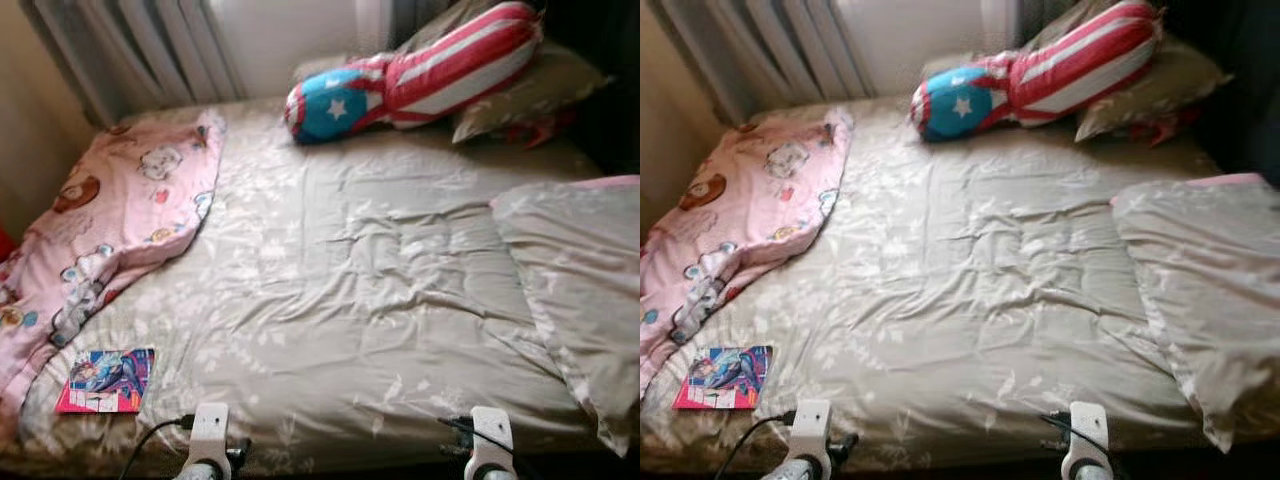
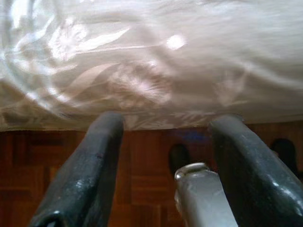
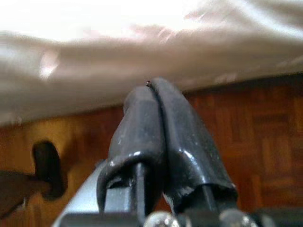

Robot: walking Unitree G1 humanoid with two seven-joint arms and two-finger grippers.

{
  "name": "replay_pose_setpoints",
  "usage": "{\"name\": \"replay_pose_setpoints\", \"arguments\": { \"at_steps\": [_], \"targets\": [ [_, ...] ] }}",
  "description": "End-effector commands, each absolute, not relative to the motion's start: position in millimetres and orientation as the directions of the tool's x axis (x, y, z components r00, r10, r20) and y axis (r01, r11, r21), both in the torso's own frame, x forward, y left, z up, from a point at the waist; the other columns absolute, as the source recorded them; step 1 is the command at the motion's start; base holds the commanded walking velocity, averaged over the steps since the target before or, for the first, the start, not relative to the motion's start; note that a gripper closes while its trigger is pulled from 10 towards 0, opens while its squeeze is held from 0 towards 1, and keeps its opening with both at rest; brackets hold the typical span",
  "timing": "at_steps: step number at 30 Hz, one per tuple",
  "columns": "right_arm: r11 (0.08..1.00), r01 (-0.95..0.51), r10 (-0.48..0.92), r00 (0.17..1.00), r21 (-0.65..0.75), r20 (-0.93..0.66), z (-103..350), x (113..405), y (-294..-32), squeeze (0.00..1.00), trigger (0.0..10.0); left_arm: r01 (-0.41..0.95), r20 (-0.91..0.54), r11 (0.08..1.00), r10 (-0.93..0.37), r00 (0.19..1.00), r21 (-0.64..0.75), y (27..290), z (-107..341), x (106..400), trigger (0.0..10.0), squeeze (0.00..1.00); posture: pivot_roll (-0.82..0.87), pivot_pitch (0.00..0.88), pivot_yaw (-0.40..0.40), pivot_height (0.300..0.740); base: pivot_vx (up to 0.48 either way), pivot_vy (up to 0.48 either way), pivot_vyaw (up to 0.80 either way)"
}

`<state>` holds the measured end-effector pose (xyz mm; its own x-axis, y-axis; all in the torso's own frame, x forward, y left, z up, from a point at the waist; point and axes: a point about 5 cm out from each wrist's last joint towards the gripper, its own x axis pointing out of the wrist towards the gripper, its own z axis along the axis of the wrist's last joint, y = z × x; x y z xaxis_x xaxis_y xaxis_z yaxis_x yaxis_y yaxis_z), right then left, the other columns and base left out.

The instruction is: Clean up the room

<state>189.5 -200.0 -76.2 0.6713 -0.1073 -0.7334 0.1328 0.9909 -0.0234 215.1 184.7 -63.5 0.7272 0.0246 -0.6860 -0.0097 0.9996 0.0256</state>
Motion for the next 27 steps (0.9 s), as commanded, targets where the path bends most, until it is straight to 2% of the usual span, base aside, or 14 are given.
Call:
{"name": "replay_pose_setpoints", "arguments": {
  "at_steps": [1, 16, 21, 27],
  "targets": [
    [0.994, 0.107, -0.085, 0.648, -0.019, -0.757, -81, 183, -192, 0.00, 10.0, -0.032, -0.730, 0.998, 0.055, 0.681, 0.045, 192, -72, 200, 10.0, 0.00, -0.16, 0.125, 0.077, 0.740, 0.000, 0.405, 0.00],
    [0.995, 0.025, -0.092, 0.632, -0.098, -0.770, -78, 182, -213, 0.00, 10.0, -0.079, -0.755, 0.997, 0.061, 0.653, 0.011, 177, -81, 187, 10.0, 0.00, -0.15, 0.107, -0.011, 0.740, 0.000, 0.405, 0.00],
    [0.994, 0.008, -0.087, 0.632, -0.106, -0.770, -78, 182, -213, 0.00, 10.0, -0.088, -0.764, 0.996, 0.068, 0.641, 0.015, 179, -84, 181, 10.0, 0.00, -0.15, 0.108, -0.012, 0.740, 0.000, 0.411, 0.47],
    [0.994, 0.054, -0.106, 0.609, -0.092, -0.786, -83, 171, -218, 0.00, 10.0, -0.078, -0.775, 0.997, 0.067, 0.629, 0.024, 182, -86, 176, 10.0, 0.00, -0.16, 0.107, 0.021, 0.740, 0.000, 0.412, 0.34]
  ]
}}
